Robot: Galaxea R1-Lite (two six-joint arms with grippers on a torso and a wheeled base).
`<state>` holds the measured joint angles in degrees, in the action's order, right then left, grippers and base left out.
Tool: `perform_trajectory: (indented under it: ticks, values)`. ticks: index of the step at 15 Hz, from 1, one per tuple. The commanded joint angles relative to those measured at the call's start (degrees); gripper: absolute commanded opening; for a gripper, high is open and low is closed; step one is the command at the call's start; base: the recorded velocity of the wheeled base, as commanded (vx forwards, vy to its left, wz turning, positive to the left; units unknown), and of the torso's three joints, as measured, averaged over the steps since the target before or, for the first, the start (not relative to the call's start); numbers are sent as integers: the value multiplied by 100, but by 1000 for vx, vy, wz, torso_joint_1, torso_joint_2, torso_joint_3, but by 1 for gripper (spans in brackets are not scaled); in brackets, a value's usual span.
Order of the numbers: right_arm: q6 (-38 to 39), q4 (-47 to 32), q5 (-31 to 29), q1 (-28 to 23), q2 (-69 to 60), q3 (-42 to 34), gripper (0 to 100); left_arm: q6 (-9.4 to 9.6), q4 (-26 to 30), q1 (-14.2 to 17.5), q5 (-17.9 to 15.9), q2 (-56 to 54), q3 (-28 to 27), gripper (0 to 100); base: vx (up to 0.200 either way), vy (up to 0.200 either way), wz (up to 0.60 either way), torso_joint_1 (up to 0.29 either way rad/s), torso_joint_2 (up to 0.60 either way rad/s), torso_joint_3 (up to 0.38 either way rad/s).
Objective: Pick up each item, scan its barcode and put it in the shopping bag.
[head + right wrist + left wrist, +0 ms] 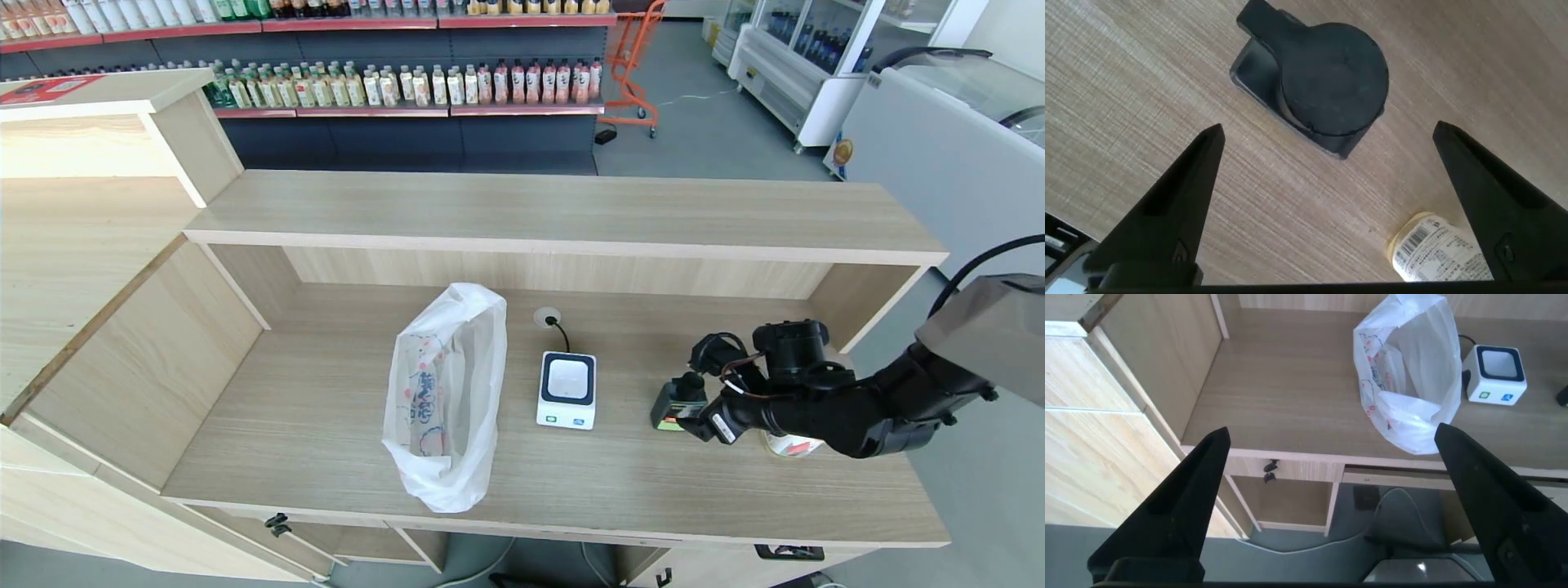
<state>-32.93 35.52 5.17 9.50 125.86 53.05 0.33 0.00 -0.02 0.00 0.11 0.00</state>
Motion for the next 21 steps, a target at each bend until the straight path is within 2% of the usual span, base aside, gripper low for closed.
perform_trajectory:
  ticks: [1, 8, 9, 15, 16, 18, 21]
  values:
    - [-3, 7, 2, 96, 405, 205, 100, 2, 0, 2, 0, -2, 0, 100, 0, 0, 0, 0, 0, 0]
    - [6, -2, -16, 395, 844, 909, 100, 2, 0, 2, 0, -2, 0, 100, 0, 0, 0, 0, 0, 0]
    - [6, -2, -16, 395, 870, 926, 0, 2, 0, 2, 0, -2, 0, 100, 0, 0, 0, 0, 0, 0]
    - [234, 605, -25, 483, 1037, 715, 0, 2, 0, 2, 0, -2, 0, 100, 0, 0, 0, 0, 0, 0]
    - [682, 719, -25, 580, 800, 698, 0, 2, 0, 2, 0, -2, 0, 100, 0, 0, 0, 0, 0, 0]
    - [1183, 719, -33, 615, -167, 328, 0, 2, 0, 2, 0, -2, 0, 100, 0, 0, 0, 0, 0, 0]
    - [1069, 702, -25, 360, -2645, -1271, 0, 2, 0, 2, 0, -2, 0, 100, 0, 0, 0, 0, 0, 0]
